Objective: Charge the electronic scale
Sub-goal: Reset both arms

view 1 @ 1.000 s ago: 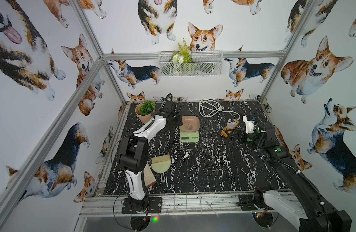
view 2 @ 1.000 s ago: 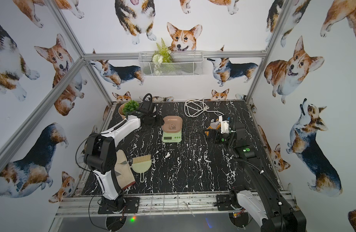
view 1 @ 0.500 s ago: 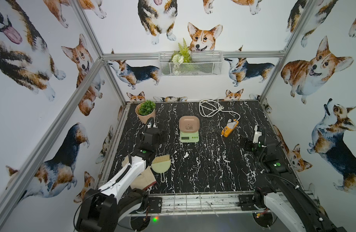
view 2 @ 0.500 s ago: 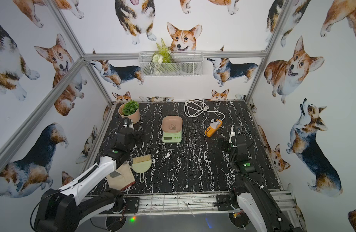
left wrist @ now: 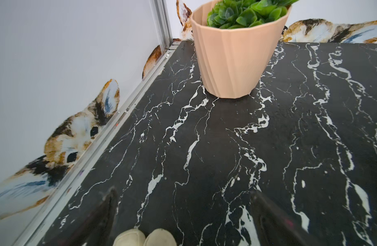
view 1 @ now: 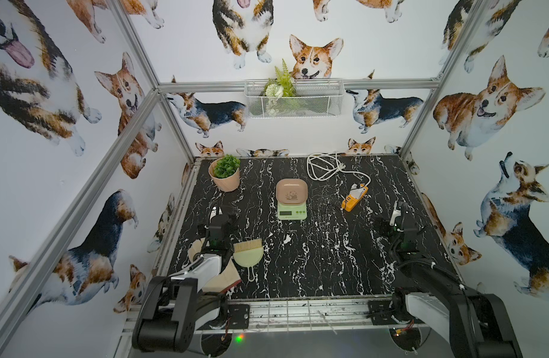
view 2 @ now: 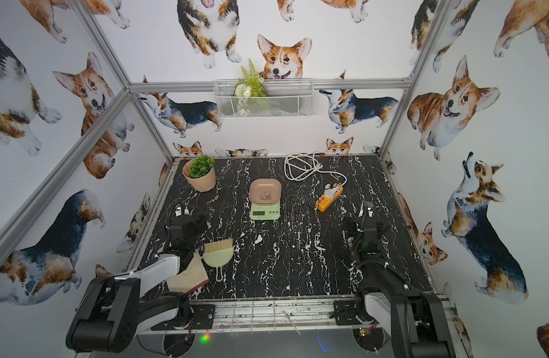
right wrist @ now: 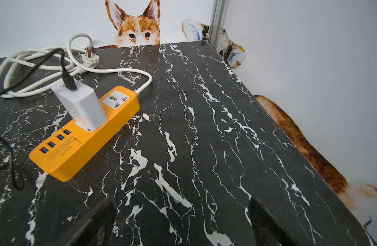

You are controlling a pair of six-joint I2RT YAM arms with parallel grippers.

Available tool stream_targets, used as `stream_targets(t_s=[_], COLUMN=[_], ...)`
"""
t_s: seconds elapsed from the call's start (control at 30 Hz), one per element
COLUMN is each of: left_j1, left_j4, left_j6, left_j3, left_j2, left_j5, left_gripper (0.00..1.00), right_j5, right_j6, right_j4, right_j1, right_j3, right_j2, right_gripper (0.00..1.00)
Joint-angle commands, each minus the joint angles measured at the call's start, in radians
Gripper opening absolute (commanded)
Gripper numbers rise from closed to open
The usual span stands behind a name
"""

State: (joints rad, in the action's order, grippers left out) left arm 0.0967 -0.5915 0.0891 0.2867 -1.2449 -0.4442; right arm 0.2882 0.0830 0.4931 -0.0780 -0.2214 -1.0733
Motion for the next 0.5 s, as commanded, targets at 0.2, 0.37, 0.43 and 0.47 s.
stream_targets(t_s=[0.2, 0.37, 0.43, 0.47], left_j1=[-0.014, -0.007, -0.005, -0.006], left_j4=[-0.455, -0.462, -0.378, -0.35], left_j6=[-0.065, -0.089, -0.081, -0.088], left_j3=[0.01, 0.036, 0.071, 0.093], left_j2=[-0.275, -0.329, -0.32, -0.329], left_j5=[0.17, 0.192, 0.195, 0.185], left_gripper=[1.0, 1.0, 1.0, 1.0], right_j5=[-0.127, -0.189, -0.182, -0.138], right_j6=[-0.048, -0.065, -0.059, -0.045], right_j4=[0.391, 0.349, 0.438, 0.449], right_j1=[0.009, 0.01, 0.018, 0.018], right_j3=[-0.036, -0.071, -0.062, -0.063], right_j2=[-0.29, -0.343, -0.389, -0.397], right_gripper=[1.0, 1.0, 1.0, 1.0])
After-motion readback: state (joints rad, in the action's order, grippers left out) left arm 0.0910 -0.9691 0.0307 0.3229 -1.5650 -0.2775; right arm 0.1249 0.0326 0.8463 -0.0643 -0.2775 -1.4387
